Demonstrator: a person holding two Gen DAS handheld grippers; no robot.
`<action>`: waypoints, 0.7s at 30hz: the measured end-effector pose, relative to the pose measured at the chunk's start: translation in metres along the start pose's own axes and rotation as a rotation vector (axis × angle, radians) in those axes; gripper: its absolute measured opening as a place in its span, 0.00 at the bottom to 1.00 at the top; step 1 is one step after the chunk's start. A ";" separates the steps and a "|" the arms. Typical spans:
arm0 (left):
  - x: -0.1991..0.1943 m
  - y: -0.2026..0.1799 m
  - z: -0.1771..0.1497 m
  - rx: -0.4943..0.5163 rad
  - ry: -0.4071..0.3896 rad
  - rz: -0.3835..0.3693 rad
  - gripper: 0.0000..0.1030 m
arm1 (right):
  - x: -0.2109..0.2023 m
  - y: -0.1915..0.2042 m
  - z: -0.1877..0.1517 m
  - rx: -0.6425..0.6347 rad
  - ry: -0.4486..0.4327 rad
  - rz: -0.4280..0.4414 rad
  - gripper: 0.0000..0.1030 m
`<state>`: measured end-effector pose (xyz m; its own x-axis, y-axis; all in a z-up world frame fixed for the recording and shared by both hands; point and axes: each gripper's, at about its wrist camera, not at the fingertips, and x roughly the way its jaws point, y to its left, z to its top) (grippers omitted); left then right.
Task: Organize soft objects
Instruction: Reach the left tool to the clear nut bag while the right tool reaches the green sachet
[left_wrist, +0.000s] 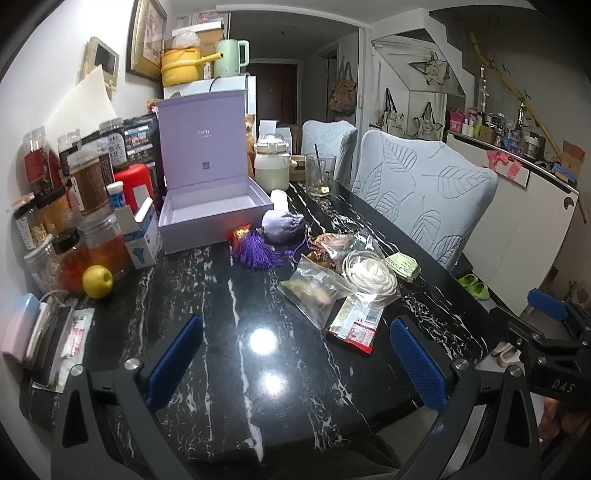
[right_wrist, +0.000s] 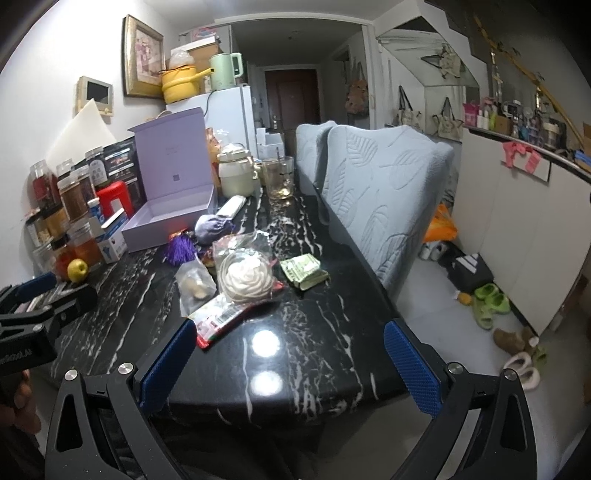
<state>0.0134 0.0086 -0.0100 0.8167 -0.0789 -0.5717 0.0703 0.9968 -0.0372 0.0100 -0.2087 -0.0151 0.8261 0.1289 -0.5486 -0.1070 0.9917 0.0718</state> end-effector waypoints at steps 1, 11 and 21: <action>0.002 0.001 0.000 -0.008 0.005 -0.007 1.00 | 0.003 -0.001 0.000 0.006 0.005 0.007 1.00; 0.029 0.005 0.006 -0.025 0.040 -0.076 1.00 | 0.034 -0.012 -0.006 0.039 0.081 0.055 1.00; 0.073 -0.003 0.013 0.044 0.075 -0.112 1.00 | 0.073 -0.023 -0.006 0.076 0.143 0.064 1.00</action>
<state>0.0801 -0.0004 -0.0412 0.7573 -0.1873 -0.6257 0.1855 0.9802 -0.0689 0.0700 -0.2218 -0.0616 0.7311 0.1960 -0.6535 -0.1100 0.9792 0.1706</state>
